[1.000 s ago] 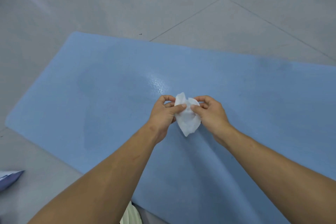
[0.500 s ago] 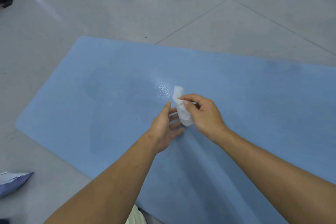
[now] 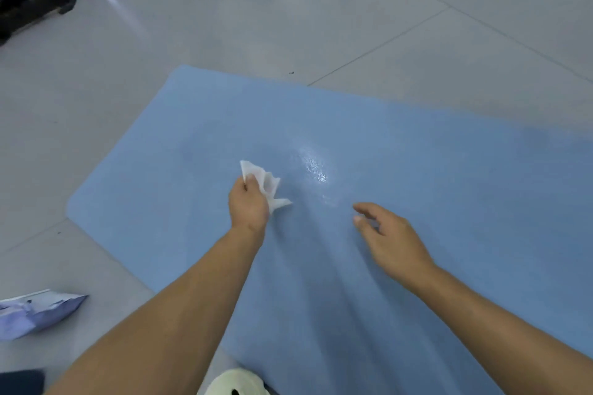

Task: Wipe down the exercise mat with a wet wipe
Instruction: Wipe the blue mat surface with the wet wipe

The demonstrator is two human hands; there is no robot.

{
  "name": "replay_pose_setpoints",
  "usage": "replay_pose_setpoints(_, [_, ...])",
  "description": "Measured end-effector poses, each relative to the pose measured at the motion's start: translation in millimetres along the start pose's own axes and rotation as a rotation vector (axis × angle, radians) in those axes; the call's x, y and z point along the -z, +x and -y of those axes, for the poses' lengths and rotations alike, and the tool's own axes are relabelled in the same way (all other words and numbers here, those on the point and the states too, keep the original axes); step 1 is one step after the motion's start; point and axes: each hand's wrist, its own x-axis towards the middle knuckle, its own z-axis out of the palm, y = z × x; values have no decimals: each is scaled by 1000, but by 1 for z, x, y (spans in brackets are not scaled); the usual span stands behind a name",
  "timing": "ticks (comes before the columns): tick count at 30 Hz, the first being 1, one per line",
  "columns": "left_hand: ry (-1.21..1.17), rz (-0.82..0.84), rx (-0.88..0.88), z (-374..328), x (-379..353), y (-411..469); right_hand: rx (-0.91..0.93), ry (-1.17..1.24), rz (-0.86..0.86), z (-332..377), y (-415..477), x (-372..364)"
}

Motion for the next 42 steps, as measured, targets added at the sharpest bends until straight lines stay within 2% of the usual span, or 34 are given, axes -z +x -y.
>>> replay_pose_setpoints(2, [273,-34,-205,8,12,22,26,-204,50,-12,3,7])
replay_pose_setpoints(4, [407,51,-301,22,14,35,74,-453,112,-19,6,8])
replay_pose_setpoints(6, [527,181,-420,41,7,37,122,-663,103,-26,10,6])
replay_pose_setpoints(8, [670,291,-513,60,-5,28,142,-769,57,-29,14,4])
replay_pose_setpoints(11, [836,348,-594,82,-22,3,142,-864,1,-37,24,4])
replay_pose_setpoints(16, [871,469,-742,98,-36,-31,155,-913,-56,-46,37,6])
replay_pose_setpoints(20, [888,512,-796,97,-31,-22,158,-943,-72,-54,43,3])
replay_pose_setpoints(24, [867,458,-747,88,-13,12,185,-945,-117,-59,51,-2])
replay_pose_setpoints(28, [852,316,-583,76,-1,49,227,-964,-140,-65,59,-1])
replay_pose_setpoints(31, [822,331,-541,69,-6,62,246,-982,-167,-69,62,-1])
replay_pose_setpoints(35, [802,462,-781,64,-32,44,258,-989,-205,-71,62,-3])
replay_pose_setpoints(42, [879,743,-1011,64,-68,0,268,-988,-220,-69,63,-3])
